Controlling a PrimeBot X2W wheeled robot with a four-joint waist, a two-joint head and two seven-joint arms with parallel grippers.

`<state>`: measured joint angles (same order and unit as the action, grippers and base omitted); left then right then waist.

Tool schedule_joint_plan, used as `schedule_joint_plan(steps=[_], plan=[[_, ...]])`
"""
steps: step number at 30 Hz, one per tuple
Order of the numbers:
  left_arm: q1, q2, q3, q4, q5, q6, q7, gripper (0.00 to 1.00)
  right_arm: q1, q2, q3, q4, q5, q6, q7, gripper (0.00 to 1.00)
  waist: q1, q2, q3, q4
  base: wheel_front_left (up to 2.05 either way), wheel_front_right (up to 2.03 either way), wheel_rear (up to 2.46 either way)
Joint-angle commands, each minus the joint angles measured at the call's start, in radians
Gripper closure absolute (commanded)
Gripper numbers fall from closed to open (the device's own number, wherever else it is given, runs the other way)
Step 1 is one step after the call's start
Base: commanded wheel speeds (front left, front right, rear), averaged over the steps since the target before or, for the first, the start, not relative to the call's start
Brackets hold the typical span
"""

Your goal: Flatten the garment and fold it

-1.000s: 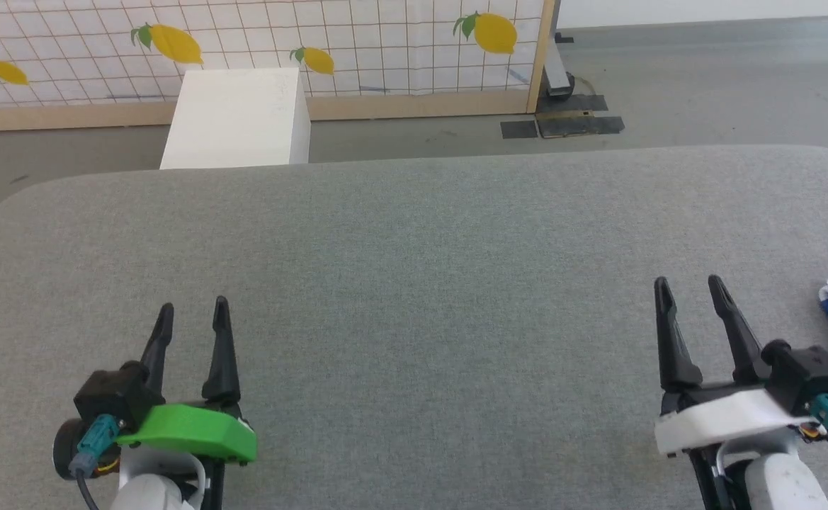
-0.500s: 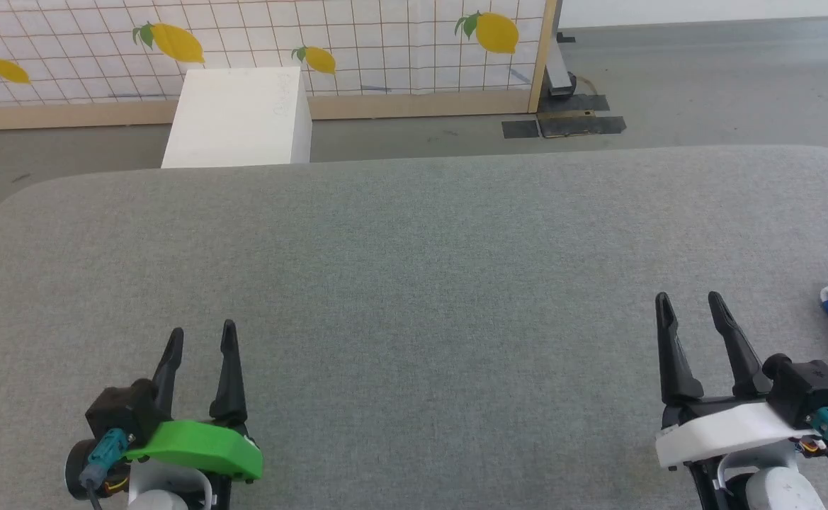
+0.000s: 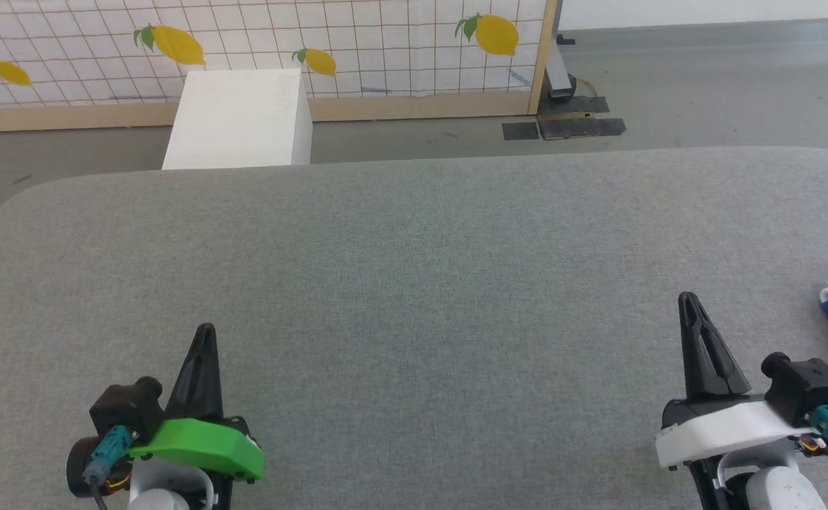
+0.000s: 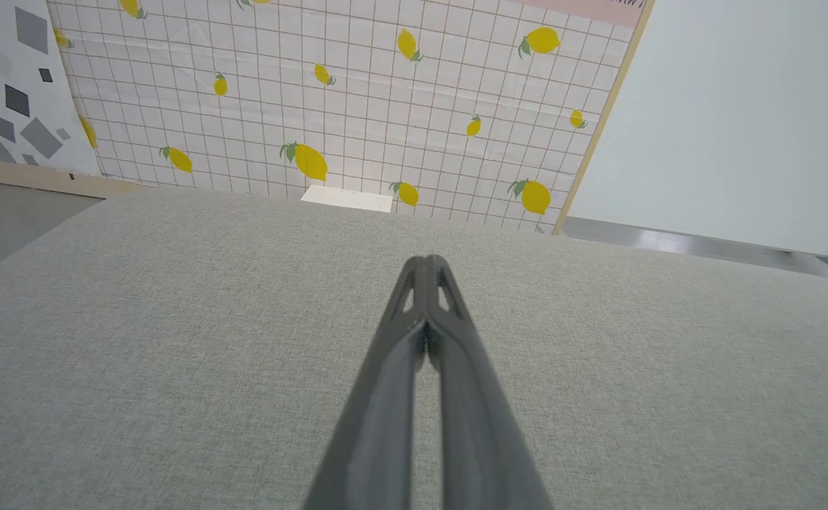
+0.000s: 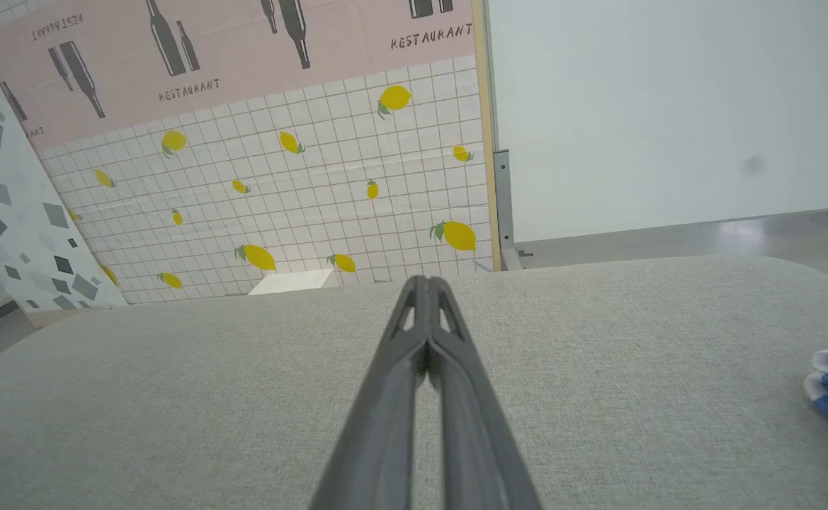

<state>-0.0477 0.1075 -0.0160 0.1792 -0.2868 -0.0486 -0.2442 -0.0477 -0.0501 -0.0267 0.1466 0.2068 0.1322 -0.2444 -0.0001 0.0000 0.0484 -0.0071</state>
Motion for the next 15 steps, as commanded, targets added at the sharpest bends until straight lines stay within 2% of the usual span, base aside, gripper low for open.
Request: schedule_joint_plan(steps=[1,15], plan=[[0.004,-0.004,0.001,-0.008,0.011,0.003,0.007,1.00,0.004,0.000,0.002,-0.008,-0.011,0.000,0.008,1.00,0.0001,0.0000,-0.001,0.000,0.00,0.00,0.00],[0.009,-0.010,0.003,-0.028,0.044,0.009,0.035,1.00,0.009,0.000,0.005,-0.024,-0.035,0.000,0.036,1.00,0.0001,0.0000,-0.006,0.001,0.00,0.00,0.00]])
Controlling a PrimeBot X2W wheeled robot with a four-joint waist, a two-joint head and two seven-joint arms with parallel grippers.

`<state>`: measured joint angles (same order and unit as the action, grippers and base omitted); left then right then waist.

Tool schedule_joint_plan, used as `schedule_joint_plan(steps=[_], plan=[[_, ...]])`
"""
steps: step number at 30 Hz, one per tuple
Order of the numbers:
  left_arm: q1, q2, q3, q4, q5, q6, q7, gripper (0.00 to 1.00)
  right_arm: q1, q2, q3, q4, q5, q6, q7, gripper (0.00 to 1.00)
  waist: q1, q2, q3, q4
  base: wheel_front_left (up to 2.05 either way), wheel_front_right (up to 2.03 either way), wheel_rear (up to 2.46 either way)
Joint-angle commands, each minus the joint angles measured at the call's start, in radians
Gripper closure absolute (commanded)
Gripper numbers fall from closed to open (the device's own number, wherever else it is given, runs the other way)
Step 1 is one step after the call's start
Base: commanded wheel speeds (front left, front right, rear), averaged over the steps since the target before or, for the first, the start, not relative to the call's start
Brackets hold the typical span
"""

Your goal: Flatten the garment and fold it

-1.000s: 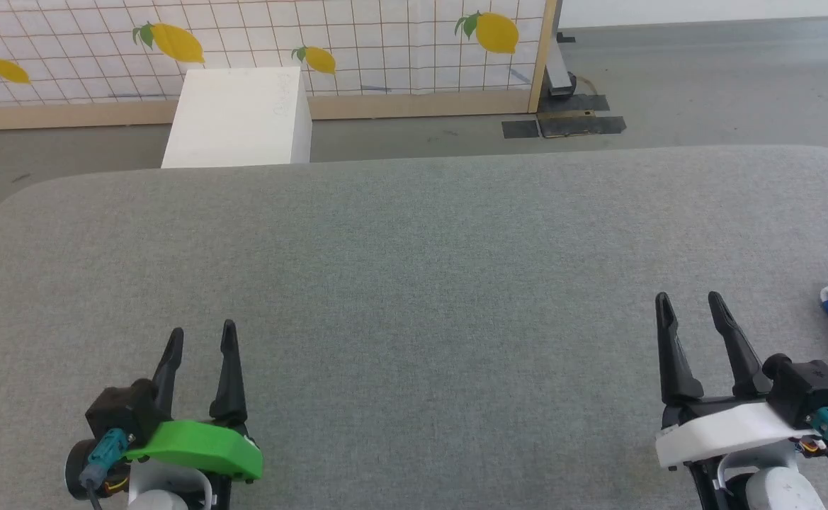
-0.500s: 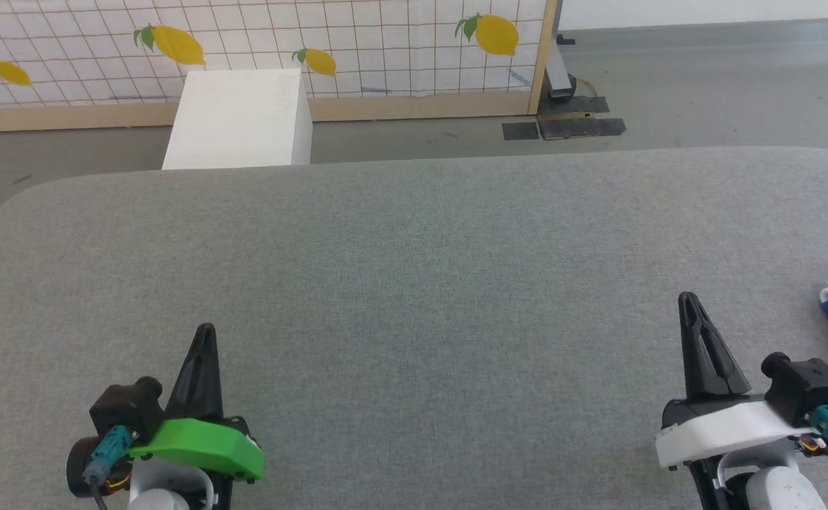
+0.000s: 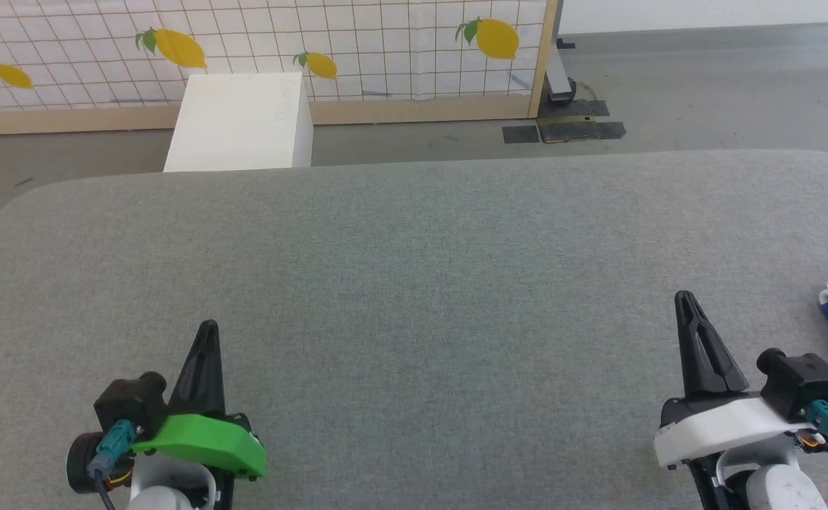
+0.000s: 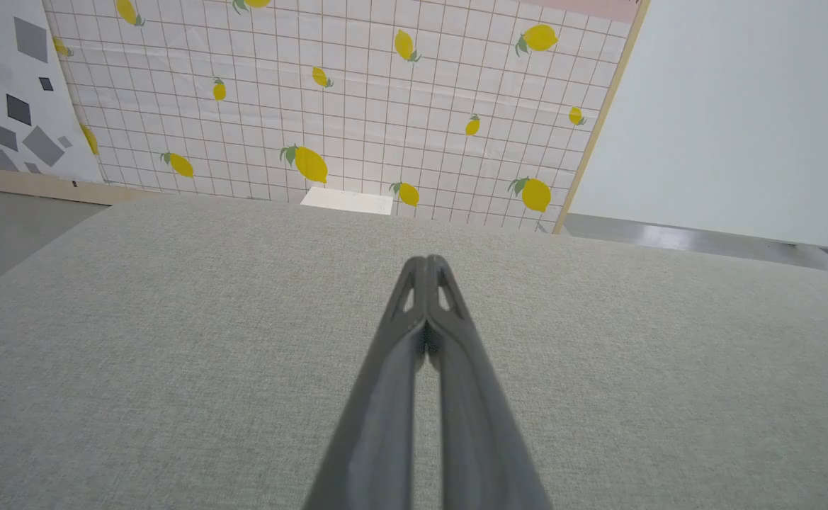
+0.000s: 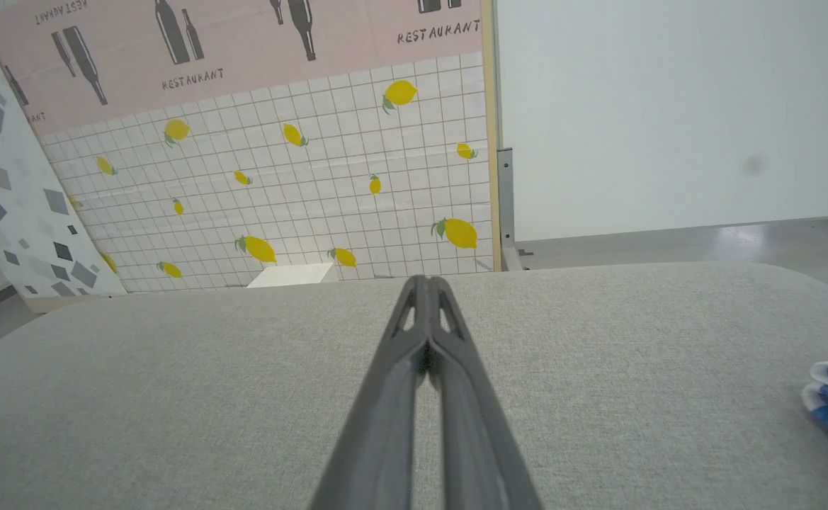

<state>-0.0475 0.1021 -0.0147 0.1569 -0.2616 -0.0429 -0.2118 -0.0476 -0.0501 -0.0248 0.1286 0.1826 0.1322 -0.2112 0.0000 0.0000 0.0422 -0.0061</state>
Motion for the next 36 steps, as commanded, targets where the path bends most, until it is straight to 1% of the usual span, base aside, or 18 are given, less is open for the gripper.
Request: schedule_joint_plan(steps=[1,36], plan=[[0.009,-0.005,0.001,-0.007,0.021,0.003,0.005,1.00,0.009,0.000,0.003,-0.008,-0.012,0.000,0.005,1.00,0.0000,0.0000,-0.001,0.000,0.00,0.00,0.00],[0.023,-0.022,0.006,-0.060,0.106,0.017,0.078,1.00,0.023,0.000,0.011,-0.050,-0.072,-0.001,0.078,1.00,0.0000,0.0000,-0.015,0.002,0.00,0.00,0.00]])
